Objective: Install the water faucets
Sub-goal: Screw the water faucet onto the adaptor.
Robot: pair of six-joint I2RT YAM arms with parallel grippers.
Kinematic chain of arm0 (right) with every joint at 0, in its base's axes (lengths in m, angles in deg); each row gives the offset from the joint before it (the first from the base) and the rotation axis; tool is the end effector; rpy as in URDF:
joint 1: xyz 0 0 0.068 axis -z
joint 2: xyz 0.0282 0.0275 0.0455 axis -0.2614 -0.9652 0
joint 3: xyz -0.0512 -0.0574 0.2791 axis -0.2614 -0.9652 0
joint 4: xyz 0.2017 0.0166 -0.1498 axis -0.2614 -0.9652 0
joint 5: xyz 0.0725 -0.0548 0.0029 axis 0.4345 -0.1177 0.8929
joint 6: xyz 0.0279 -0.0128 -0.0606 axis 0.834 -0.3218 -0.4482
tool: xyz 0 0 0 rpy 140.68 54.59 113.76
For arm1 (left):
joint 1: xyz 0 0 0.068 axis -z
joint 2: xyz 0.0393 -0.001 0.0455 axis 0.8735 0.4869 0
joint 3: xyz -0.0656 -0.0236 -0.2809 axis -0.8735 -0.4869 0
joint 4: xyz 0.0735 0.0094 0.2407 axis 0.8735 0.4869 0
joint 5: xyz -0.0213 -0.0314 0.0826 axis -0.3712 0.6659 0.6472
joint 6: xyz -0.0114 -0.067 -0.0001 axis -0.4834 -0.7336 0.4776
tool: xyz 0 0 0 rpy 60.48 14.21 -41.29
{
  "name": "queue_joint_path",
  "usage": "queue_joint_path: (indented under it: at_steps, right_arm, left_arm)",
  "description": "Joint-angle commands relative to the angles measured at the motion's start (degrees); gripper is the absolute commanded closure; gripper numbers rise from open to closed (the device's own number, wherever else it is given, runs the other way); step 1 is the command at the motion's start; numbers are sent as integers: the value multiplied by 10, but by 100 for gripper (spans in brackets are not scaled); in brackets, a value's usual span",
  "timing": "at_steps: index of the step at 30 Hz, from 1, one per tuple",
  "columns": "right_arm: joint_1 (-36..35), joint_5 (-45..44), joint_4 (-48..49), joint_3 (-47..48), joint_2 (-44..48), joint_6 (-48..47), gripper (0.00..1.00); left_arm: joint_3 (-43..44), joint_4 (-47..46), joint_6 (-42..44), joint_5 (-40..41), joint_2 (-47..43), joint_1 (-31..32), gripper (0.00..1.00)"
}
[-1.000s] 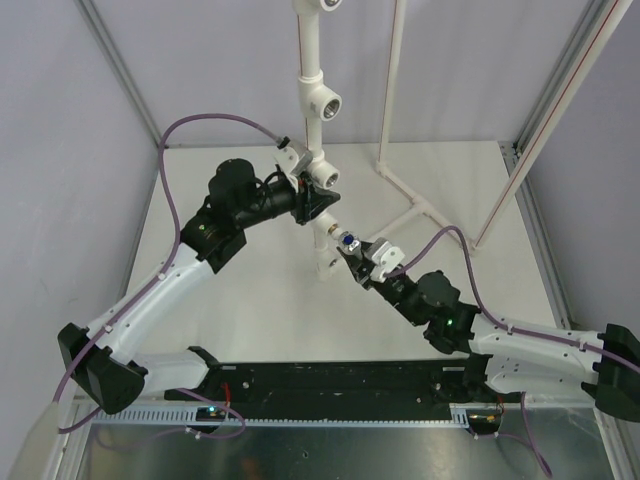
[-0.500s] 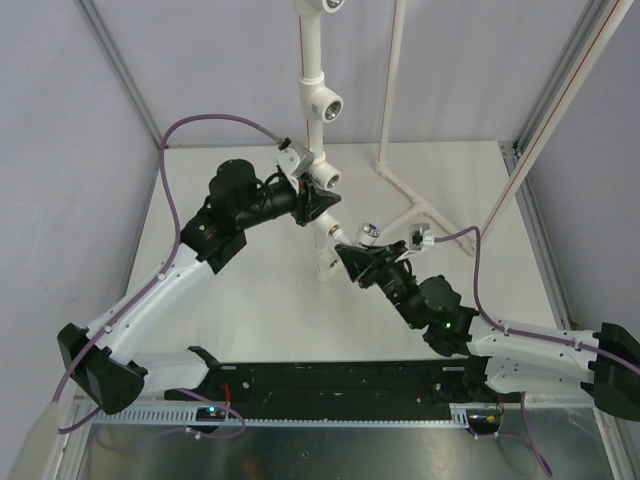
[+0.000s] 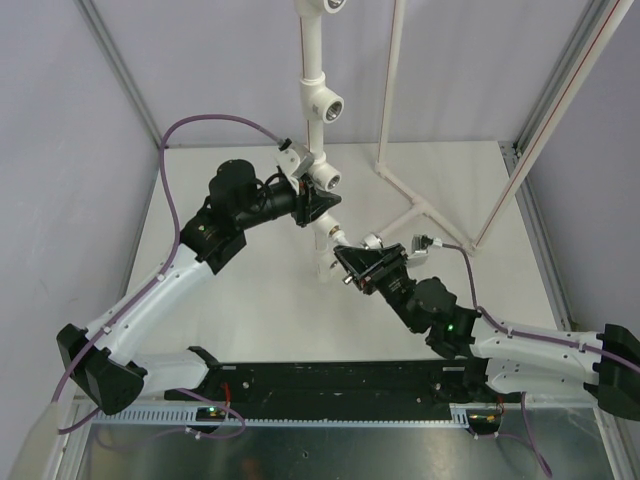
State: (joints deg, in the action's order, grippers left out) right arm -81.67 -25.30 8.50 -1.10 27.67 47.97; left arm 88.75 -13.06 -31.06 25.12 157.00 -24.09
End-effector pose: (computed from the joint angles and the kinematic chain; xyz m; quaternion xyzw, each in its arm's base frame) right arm 0.1120 0.1878 0.3134 0.2452 0.6145 0.6317 0.4040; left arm 0.2074 -0.1851 0.4282 0.3724 0.6360 -0.3643 0.5693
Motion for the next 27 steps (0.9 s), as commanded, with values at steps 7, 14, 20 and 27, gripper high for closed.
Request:
queue_joint_path:
  at_steps: [7,14,20,27]
  right_arm:
    - [-14,2,2,-6,-11,264,100]
    - [-15,8,-15,-9,-4,307,100]
    - [28,54,-119,6,23,164,100]
    - [81,85,-232,101,3,-179,100]
  left_arm:
    - [9,115,-22,-93,2,35,100]
    - [8,115,-20,-96,1,32,100]
    - [9,115,-23,-103,3,31,100]
    - [11,115,-24,-109,7,31,100]
